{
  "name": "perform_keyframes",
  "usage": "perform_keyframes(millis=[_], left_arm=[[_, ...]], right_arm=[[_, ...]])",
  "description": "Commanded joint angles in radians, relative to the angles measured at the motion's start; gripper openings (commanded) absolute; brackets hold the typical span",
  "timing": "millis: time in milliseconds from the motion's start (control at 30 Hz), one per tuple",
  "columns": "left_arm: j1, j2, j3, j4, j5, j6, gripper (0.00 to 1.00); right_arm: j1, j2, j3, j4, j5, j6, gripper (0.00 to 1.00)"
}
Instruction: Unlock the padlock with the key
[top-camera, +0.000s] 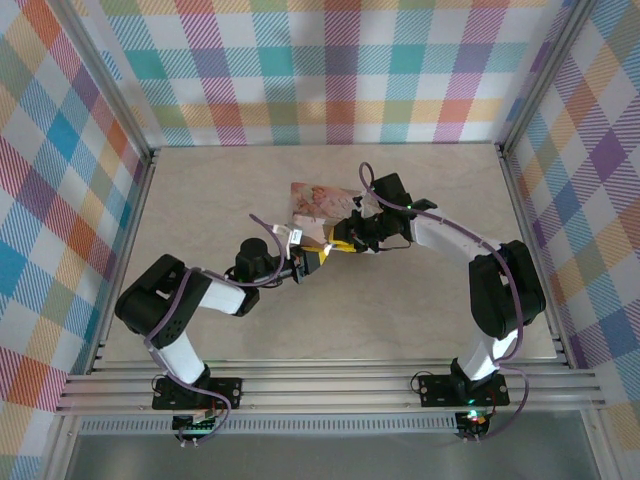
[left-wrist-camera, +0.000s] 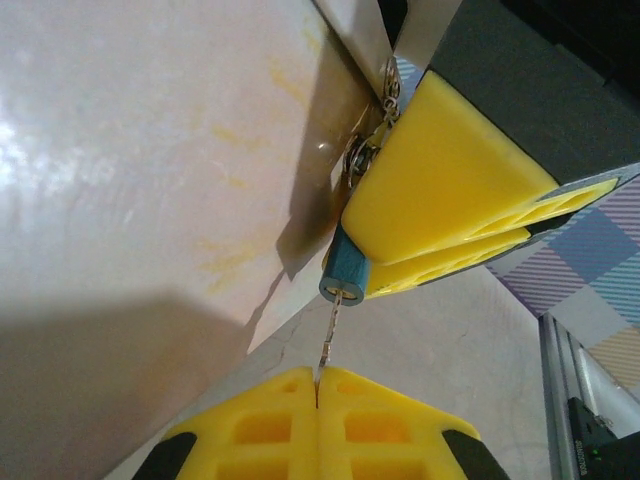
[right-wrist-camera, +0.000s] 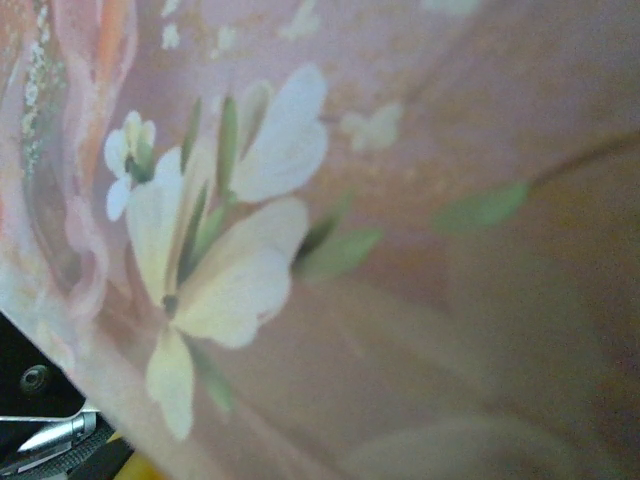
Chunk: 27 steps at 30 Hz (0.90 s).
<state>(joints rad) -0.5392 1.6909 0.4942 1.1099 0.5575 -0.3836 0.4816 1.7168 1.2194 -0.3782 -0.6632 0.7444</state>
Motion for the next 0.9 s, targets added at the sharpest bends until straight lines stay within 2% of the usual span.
perform_keyframes(millis=[0, 200, 333, 433, 600, 700, 867], left_arm=[[-0.013, -0.060, 0.027, 0.056, -0.038, 0.032, 0.00], [-0.008, -0.024, 0.055, 0.097, 0.001, -0.053, 0.00], [-0.008, -0.017, 0.043, 0.099, -0.031, -0.033, 0.00], [-0.015, -0.035, 0.038, 0.101, -0.036, -0.025, 0.00], [-0.080, -0.133, 0.037, -0.030, -0.133, 0.104, 0.00], [-0.099, -0.160, 0.028, -0.052, -0.173, 0.149, 0.00], [-0.103, -0.147, 0.034, -0.067, -0.176, 0.162, 0.00]], right_arm=[[0.046, 0.020, 0.012, -0.062, -0.127, 0.018, 0.00], [0.049, 0.018, 0.011, -0.079, -0.128, -0.015, 0.00], [0.049, 0.014, 0.006, -0.090, -0.138, -0.004, 0.00], [0.049, 0.021, 0.020, -0.158, -0.100, -0.009, 0.00], [0.049, 0.036, 0.016, -0.164, -0.089, 0.008, 0.00], [0.049, 0.036, 0.024, -0.160, -0.089, 0.020, 0.00], [0.051, 0.033, 0.021, -0.130, -0.098, 0.050, 0.00]])
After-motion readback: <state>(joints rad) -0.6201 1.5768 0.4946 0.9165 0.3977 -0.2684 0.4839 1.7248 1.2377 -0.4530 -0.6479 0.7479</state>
